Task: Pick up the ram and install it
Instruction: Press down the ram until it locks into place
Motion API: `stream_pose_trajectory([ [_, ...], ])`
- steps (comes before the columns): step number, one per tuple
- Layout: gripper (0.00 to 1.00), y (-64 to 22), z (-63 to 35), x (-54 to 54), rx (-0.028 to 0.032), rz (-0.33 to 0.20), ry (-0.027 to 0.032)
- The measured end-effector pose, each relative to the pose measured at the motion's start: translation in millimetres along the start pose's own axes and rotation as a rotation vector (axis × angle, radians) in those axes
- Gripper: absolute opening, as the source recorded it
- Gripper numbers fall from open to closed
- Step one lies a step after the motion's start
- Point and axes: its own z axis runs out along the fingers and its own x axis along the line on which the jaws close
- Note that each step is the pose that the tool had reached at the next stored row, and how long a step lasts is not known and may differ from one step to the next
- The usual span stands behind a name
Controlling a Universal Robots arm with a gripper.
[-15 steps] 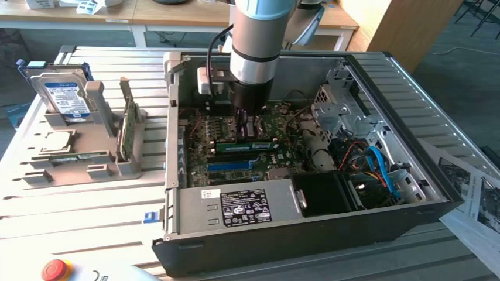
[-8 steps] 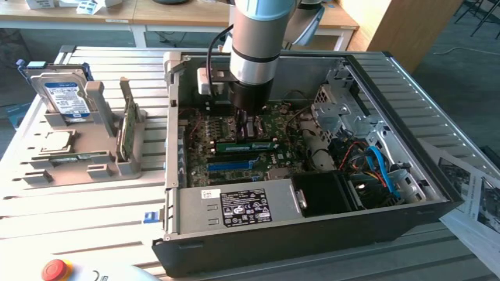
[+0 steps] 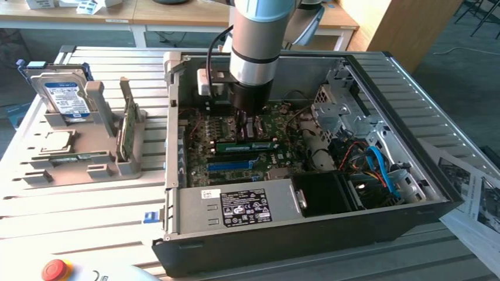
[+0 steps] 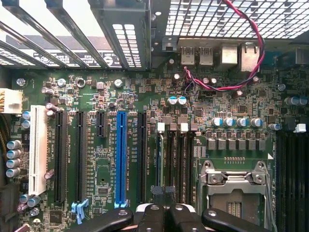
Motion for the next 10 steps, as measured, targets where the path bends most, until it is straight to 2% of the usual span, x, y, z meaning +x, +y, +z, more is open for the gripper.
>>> stream_pose_trajectory([
  [10,0.11,0.5,1.0,0.0,0.0,0.0,-0.0001],
])
